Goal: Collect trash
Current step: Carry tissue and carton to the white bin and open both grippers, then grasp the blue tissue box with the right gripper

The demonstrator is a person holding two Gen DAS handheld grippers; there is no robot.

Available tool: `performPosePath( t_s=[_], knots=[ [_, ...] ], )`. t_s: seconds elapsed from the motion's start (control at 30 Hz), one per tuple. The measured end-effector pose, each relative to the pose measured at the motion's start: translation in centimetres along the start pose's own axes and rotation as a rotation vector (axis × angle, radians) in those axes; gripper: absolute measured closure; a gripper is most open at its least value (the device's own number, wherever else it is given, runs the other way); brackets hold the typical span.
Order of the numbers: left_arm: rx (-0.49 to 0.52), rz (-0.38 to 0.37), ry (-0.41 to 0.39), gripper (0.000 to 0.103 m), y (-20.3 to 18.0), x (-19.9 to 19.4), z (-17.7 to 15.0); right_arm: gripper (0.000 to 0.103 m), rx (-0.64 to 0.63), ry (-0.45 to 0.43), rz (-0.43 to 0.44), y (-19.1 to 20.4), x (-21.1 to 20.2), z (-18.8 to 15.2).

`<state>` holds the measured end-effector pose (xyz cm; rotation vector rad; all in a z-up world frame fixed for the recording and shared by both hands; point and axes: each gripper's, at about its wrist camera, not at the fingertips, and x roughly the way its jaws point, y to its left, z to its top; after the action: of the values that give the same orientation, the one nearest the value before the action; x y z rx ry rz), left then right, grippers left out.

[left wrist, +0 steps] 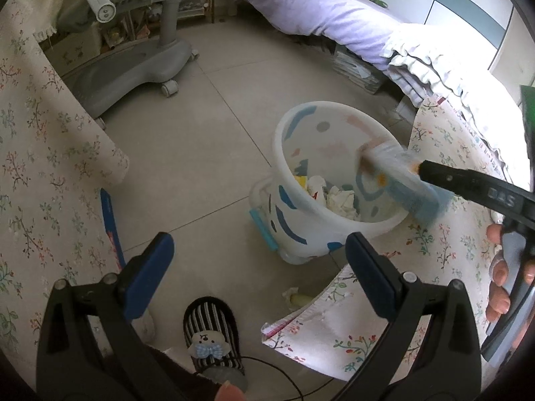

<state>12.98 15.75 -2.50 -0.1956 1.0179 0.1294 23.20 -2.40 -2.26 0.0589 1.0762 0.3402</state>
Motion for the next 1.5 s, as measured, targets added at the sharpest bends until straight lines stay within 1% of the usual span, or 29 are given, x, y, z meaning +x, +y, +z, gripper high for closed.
performPosePath(
  t_s=[0.03, 0.13, 0.3, 0.57, 0.7, 0.83, 1.0, 1.1, 1.17, 1.3, 1.4, 1.5],
  knots=[
    [0.001, -0.001, -0.003, 0.001, 0.0, -0.1, 0.0, 0.023, -0.004, -0.007, -0.002, 0.0, -0.3, -0.1],
    [0.005, -0.006, -0.009, 0.001, -0.4, -0.4, 0.0, 0.022, -0.027, -0.033, -0.025, -0.1, -1.8, -0.6],
    [0.021, -0.021, -0.018, 0.001, -1.5, -1.0, -0.2, 0.018, -0.038, -0.069, -0.055, -1.4, -4.6, -2.3],
    [0.097, -0.039, -0.029, 0.001, -4.5, -1.8, -0.9, 0.013, 0.047, -0.143, -0.087, -6.8, -10.1, -6.2],
    [0.128, -0.057, -0.034, 0.001, -6.1, -2.2, -1.5, 0.000, 0.112, -0.192, -0.113, -10.0, -12.7, -8.4],
    [0.149, -0.079, -0.042, 0.001, -7.8, -2.7, -1.8, 0.000, 0.144, -0.241, -0.169, -12.8, -15.0, -10.1],
    [0.159, -0.098, -0.054, 0.001, -9.5, -3.0, -2.0, 0.000, 0.157, -0.229, -0.296, -16.4, -17.5, -11.6],
    [0.175, -0.100, -0.067, 0.001, -10.6, -3.1, -2.2, 0.000, 0.180, -0.213, -0.342, -18.7, -18.7, -12.6],
    [0.188, -0.100, -0.068, 0.001, -11.3, -3.0, -2.4, 0.000, 0.207, -0.201, -0.344, -19.9, -18.9, -13.2],
    [0.200, -0.112, -0.059, 0.001, -12.6, -2.9, -2.6, 0.000, 0.279, -0.152, -0.313, -22.5, -18.9, -13.3],
    [0.215, -0.123, -0.057, 0.001, -13.6, -2.9, -2.8, 0.000, 0.323, -0.159, -0.305, -23.7, -19.3, -13.4],
    [0.221, -0.126, -0.057, 0.001, -14.1, -2.8, -2.8, 0.000, 0.382, -0.138, -0.307, -25.1, -19.2, -13.4]
  ],
)
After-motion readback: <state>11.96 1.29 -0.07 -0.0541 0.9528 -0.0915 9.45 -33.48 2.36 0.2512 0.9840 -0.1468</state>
